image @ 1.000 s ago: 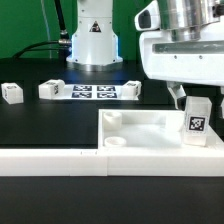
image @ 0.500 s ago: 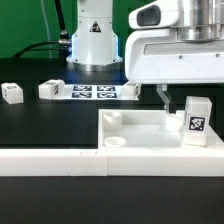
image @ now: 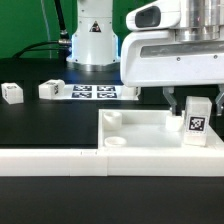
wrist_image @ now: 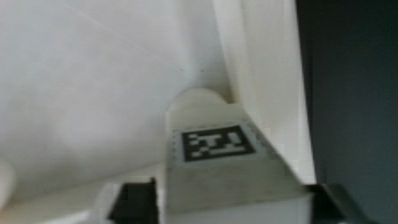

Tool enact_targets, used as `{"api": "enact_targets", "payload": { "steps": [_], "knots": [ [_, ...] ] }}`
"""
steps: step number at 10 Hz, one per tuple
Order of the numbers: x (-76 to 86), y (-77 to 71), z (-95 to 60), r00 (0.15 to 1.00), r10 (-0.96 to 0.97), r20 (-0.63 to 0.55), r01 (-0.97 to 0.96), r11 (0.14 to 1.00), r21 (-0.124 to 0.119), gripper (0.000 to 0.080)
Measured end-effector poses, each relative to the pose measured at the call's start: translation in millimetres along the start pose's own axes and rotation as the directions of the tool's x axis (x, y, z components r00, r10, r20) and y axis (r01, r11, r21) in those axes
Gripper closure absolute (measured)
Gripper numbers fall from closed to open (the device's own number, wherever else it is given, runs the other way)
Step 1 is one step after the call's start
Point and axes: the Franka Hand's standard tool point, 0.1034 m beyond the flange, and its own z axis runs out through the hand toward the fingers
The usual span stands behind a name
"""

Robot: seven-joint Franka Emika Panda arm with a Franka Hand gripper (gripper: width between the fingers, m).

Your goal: Assemble square table

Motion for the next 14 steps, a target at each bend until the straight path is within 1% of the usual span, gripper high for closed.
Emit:
{"api": "enact_targets", "payload": {
  "steps": [1, 2, 3, 4, 5, 6, 7, 8, 9, 10, 11, 12, 13, 14],
  "knots": [
    [0.0, 0.1, 0.0, 0.999, 0.034, 0.000, -0.034, 0.999, 0.000, 0.0509],
    [0.1, 0.4, 0.1, 0.993, 0.119, 0.000, -0.119, 0.993, 0.000, 0.0509],
    [0.2, 0.6, 0.1, 0.987, 0.161, 0.000, -0.161, 0.987, 0.000, 0.0509],
    [1.3, 2.0, -0.1, 0.946, 0.323, 0.009, -0.323, 0.946, 0.011, 0.0509],
    [1.8, 3.0, 0.1, 0.867, 0.497, 0.035, -0.498, 0.866, 0.029, 0.0509],
    [1.9, 3.4, 0.3, 0.747, 0.662, 0.063, -0.664, 0.747, 0.034, 0.0509],
    [1.9, 3.3, 1.0, 0.631, 0.770, 0.090, -0.775, 0.631, 0.039, 0.0509],
    [1.0, 1.8, 1.3, 0.505, 0.856, 0.111, -0.863, 0.504, 0.034, 0.0508],
    [1.4, -0.8, 1.7, 0.384, 0.916, 0.116, -0.923, 0.385, 0.015, 0.0508],
    [2.2, -1.0, 0.6, 0.292, 0.949, 0.122, -0.955, 0.295, -0.006, 0.0508],
    [2.6, -0.8, 0.6, 0.226, 0.967, 0.121, -0.973, 0.229, -0.012, 0.0508],
    [2.2, -1.0, 1.0, 0.232, 0.965, 0.118, -0.972, 0.235, -0.011, 0.0507],
    [0.8, 0.6, 2.1, 0.344, 0.932, 0.111, -0.938, 0.347, -0.002, 0.0507],
    [-4.6, 3.8, 6.5, 0.523, 0.848, 0.089, -0.851, 0.525, 0.000, 0.0285]
  ]
}}
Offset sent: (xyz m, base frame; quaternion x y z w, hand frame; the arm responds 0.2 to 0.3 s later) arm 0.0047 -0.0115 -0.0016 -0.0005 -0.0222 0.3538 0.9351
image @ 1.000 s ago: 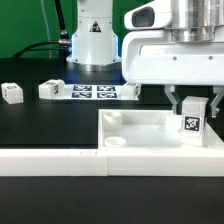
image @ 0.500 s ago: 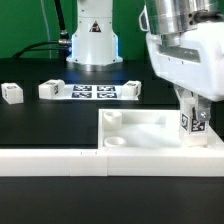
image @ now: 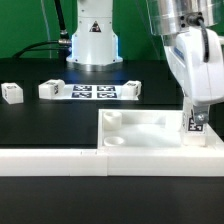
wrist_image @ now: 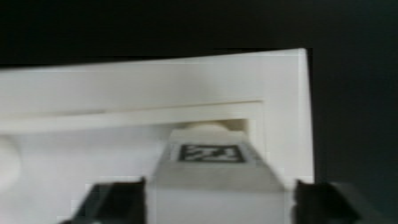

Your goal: Assemble square table

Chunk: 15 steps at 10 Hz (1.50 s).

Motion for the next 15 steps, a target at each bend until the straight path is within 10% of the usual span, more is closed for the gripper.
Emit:
{"api": "enact_targets", "payload": {
  "steps": [6, 10, 15],
  "knots": [
    [0.7, 1.6, 1.1, 0.843, -0.537, -0.023, 0.536, 0.844, -0.034, 0.0151],
    [-11.0, -10.6, -8.3, 0.411, -0.909, -0.067, 0.906, 0.416, -0.075, 0.0162],
    [-4.0, -7.3, -5.2, 0.589, -0.804, -0.077, 0.801, 0.594, -0.069, 0.0499]
  ]
}}
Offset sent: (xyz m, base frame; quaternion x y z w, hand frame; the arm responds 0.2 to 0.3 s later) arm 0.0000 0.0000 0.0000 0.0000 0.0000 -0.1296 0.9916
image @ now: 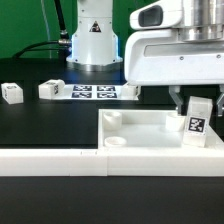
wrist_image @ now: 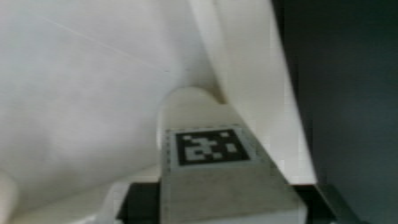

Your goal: Assemble square table

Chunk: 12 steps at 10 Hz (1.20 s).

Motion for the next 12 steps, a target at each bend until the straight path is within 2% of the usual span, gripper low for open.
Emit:
{"api": "enact_targets", "payload": {
  "steps": [2, 4, 6, 8, 9, 10, 11, 12],
  "knots": [
    [0.8, 1.3, 0.0, 0.991, 0.136, 0.000, -0.136, 0.991, -0.001, 0.0501],
    [-1.0, 3.2, 0.5, 0.894, 0.448, 0.014, -0.448, 0.894, -0.010, 0.0506],
    [-0.9, -0.6, 1.5, 0.664, 0.746, 0.051, -0.747, 0.665, -0.004, 0.0507],
    [2.2, -0.3, 1.5, 0.375, 0.922, 0.097, -0.926, 0.378, -0.009, 0.0506],
    [3.1, 0.1, 1.0, 0.291, 0.952, 0.101, -0.956, 0.294, -0.017, 0.0506],
    [3.8, 0.5, 0.1, 0.255, 0.961, 0.108, -0.965, 0.260, -0.028, 0.0506],
    [4.1, 0.9, -0.1, 0.185, 0.976, 0.115, -0.981, 0.191, -0.042, 0.0506],
    [1.5, 0.2, 1.4, 0.166, 0.980, 0.112, -0.984, 0.172, -0.048, 0.0506]
  ]
}}
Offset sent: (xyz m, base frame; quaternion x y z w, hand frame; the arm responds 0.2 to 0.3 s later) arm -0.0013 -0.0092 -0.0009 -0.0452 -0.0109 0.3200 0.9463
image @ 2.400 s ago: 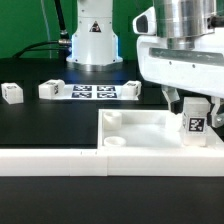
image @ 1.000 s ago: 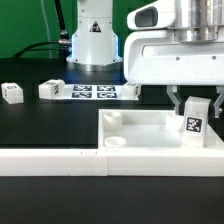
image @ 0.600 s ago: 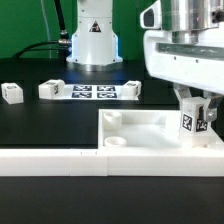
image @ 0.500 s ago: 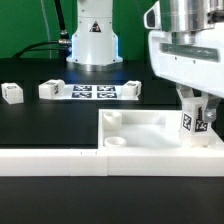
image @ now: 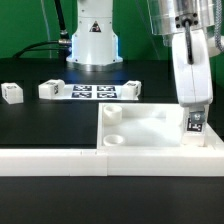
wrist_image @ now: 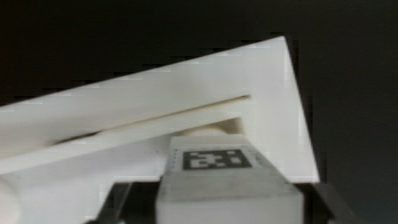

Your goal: Assemble square table

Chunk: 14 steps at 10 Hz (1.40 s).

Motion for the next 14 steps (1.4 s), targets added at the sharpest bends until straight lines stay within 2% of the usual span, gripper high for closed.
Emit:
{"api": "enact_targets", "payload": {
  "steps": [1, 2, 3, 4, 5, 6, 8, 9, 14],
  "knots": [
    [-1.7, 3.8, 1.0, 0.999, 0.041, -0.005, -0.041, 0.999, -0.015, 0.0506],
    [-1.2, 3.4, 1.1, 0.993, 0.116, -0.004, -0.116, 0.993, -0.013, 0.0506],
    [-1.2, 3.5, 1.2, 0.994, 0.106, -0.004, -0.106, 0.994, -0.013, 0.0412],
    [-1.3, 3.5, 1.2, 0.994, 0.106, -0.004, -0.106, 0.994, -0.013, 0.0273],
    [-1.9, 3.1, -0.8, 0.996, 0.093, -0.002, -0.093, 0.996, -0.011, 0.0189],
    [-4.0, 3.7, -11.7, 0.999, 0.040, 0.005, -0.040, 0.999, -0.003, 0.0189],
    [-2.0, 12.1, -40.4, 1.000, 0.000, 0.018, 0.000, 1.000, 0.029, 0.0152],
    [0.1, 12.7, -44.5, 1.000, -0.002, 0.022, 0.001, 1.000, 0.029, 0.0152],
    [-0.5, 14.2, -40.7, 1.000, -0.004, 0.019, 0.003, 1.000, 0.024, 0.0150]
  ]
}}
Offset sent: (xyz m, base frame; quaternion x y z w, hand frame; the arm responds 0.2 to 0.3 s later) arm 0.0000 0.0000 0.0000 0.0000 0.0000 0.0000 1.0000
